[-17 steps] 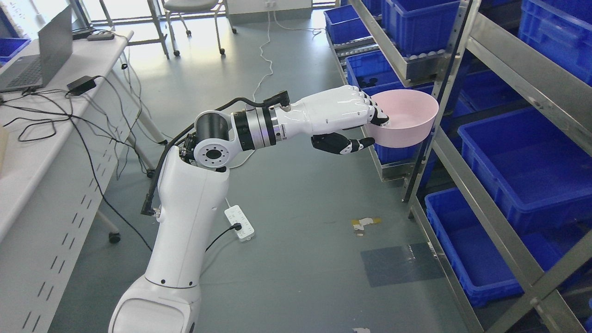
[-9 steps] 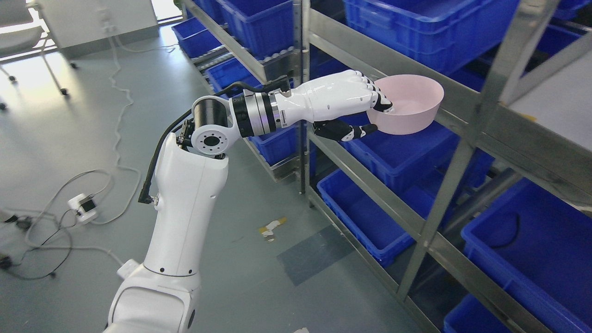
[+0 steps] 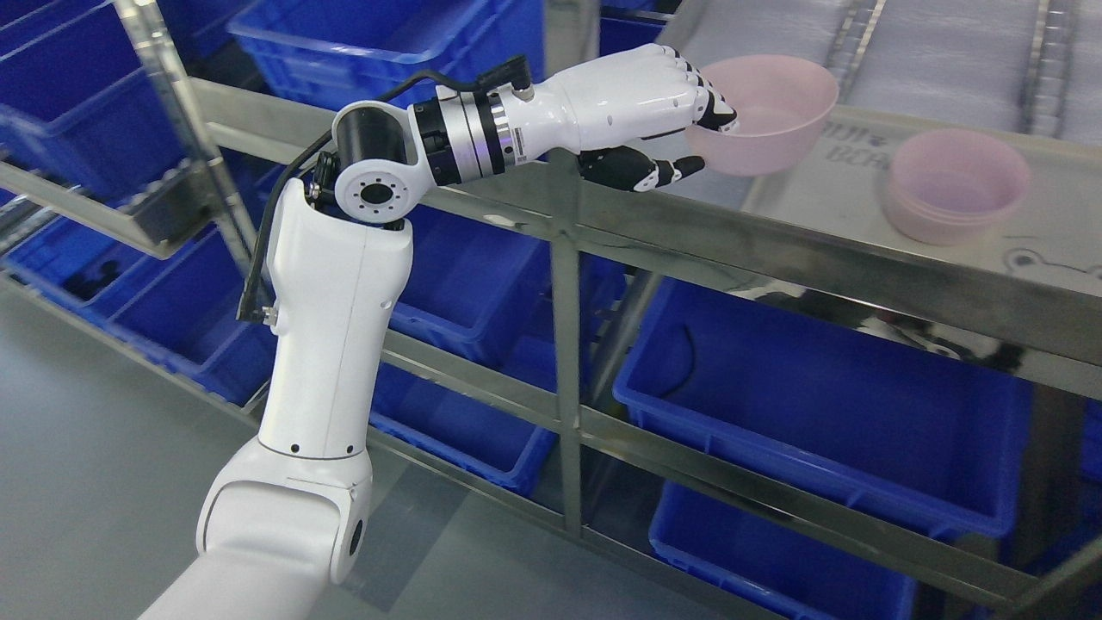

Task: Stack pink IKEA bowl on shelf middle layer
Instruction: 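Lower the held bowl onto the pink bowl on the cream tray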

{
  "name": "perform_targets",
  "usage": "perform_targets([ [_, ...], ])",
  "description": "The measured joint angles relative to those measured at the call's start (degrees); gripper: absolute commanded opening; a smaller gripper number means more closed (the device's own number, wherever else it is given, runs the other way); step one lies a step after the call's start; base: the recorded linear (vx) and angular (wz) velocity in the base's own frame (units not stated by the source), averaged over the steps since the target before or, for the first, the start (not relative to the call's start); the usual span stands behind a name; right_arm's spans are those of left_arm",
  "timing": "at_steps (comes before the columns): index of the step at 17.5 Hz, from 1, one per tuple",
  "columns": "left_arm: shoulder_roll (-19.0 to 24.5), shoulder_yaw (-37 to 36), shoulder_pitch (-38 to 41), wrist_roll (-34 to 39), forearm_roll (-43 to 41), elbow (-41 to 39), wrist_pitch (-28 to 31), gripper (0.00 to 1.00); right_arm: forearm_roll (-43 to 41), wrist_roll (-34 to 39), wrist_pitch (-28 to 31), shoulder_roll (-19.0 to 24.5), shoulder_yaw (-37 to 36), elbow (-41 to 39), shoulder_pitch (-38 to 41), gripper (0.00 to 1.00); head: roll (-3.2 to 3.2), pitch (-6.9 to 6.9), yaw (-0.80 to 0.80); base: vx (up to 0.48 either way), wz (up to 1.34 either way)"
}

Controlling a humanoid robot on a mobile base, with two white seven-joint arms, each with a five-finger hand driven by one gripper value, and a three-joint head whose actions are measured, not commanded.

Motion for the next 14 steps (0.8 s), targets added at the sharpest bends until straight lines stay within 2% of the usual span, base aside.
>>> perform_targets([
  [7, 0.0, 0.4, -4.7, -1.0, -11.7, 5.1, 0.3, 0.05, 0.0, 0.0, 0.0, 0.0, 0.0, 0.0, 0.0, 1.00, 0.00, 0.00, 0.00, 0.068, -0.82],
  [14, 0.6, 1.1, -2.8, -4.3, -15.6, 4.5, -0.4, 0.06, 0.0, 0.0, 0.0, 0.0, 0.0, 0.0, 0.0, 1.00, 0.00, -0.01, 0.00, 0.027, -0.15],
])
